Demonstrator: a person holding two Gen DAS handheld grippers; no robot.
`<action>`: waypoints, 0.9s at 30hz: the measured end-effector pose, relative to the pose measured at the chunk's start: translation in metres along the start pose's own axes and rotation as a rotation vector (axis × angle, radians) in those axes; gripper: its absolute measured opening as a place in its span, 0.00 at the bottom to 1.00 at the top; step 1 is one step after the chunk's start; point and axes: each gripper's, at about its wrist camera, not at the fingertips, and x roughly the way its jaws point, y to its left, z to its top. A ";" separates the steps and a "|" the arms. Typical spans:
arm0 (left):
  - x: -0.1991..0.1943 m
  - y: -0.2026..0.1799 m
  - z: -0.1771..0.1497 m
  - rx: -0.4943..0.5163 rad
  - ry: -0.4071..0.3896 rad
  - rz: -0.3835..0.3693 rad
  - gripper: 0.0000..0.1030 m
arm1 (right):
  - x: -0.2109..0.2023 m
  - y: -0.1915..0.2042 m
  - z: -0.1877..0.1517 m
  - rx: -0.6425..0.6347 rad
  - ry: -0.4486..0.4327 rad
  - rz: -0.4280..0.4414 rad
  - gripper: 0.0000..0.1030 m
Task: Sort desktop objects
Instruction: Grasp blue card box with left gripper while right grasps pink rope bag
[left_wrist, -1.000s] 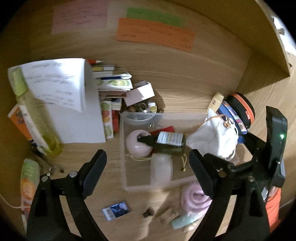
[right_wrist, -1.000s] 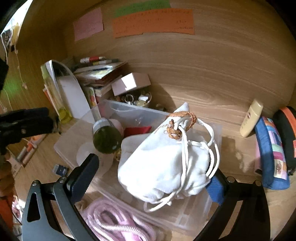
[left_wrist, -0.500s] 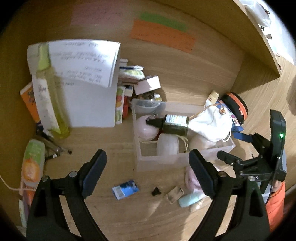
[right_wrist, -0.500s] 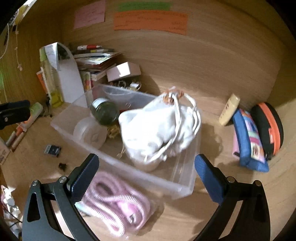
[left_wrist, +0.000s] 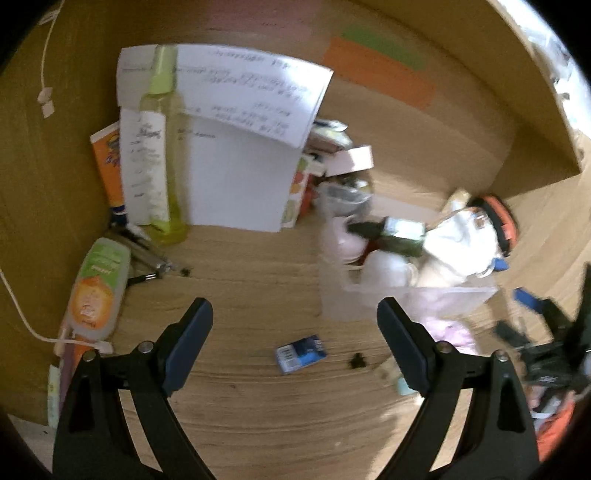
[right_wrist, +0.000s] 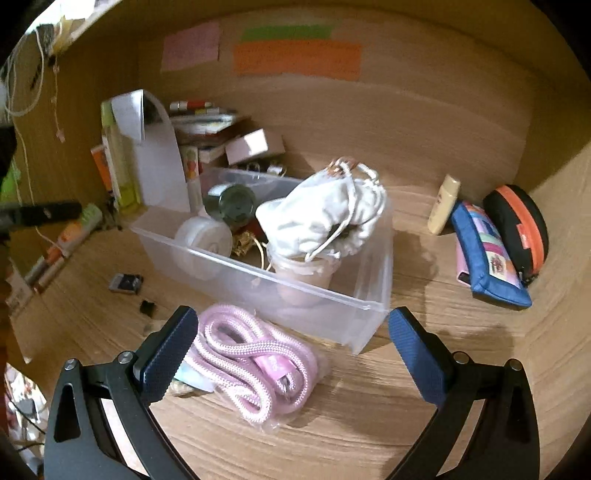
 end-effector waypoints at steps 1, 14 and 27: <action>0.007 0.002 -0.003 -0.005 0.021 0.010 0.89 | -0.001 -0.002 -0.003 0.007 -0.007 -0.005 1.00; 0.064 -0.007 -0.035 -0.029 0.209 0.001 0.89 | 0.031 -0.016 -0.055 0.153 0.178 0.195 1.00; 0.079 -0.018 -0.038 -0.089 0.225 0.163 0.88 | 0.067 0.004 -0.038 0.050 0.267 0.241 1.00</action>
